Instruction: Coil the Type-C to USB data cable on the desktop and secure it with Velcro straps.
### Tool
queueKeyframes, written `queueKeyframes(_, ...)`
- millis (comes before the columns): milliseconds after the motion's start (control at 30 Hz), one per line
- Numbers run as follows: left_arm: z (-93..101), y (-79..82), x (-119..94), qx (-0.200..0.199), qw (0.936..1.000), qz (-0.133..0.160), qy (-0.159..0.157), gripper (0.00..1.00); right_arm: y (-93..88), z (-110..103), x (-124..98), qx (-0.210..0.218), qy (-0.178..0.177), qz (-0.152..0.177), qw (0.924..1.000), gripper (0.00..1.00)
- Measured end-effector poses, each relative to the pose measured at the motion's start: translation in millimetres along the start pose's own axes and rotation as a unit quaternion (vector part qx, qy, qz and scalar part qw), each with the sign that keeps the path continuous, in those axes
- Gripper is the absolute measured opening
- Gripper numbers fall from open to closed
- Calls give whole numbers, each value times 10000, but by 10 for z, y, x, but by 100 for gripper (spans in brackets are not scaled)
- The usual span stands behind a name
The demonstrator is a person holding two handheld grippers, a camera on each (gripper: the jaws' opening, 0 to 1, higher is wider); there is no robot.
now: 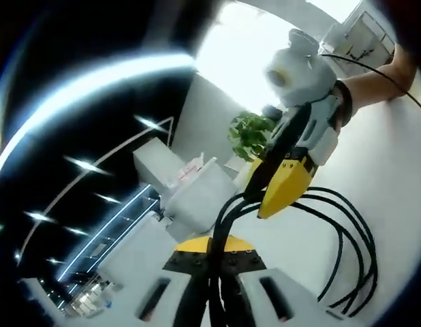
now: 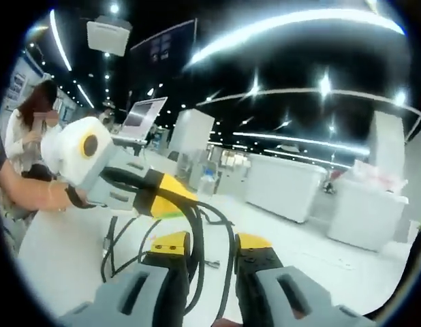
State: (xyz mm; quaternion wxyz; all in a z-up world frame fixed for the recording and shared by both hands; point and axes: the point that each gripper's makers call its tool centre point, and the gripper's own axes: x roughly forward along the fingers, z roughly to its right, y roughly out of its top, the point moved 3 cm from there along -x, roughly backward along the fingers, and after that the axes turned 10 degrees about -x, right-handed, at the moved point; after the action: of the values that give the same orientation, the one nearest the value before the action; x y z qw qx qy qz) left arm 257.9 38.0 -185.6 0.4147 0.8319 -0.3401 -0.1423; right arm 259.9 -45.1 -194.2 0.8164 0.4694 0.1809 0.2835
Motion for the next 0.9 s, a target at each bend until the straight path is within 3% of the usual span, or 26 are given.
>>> queueKeyframes(167, 49, 24, 6, -36, 10000, 27, -57, 4, -49, -8, 50, -409, -299, -183, 9985, 23)
queueKeyframes(367, 90, 60, 3, -180, 9997, 111, -94, 4, -63, 8, 71, -623, -611, -311, 9957, 13)
queueKeyframes(600, 103, 81, 3, -258, 9994, 219, -111, 4, -41, 8, 54, -1042, -608, -324, 9922, 5)
queueKeyframes(900, 82, 9, 46, -236, 9993, 276, -118, 7, 3, 12, 34, -1123, -567, -270, 9917, 3)
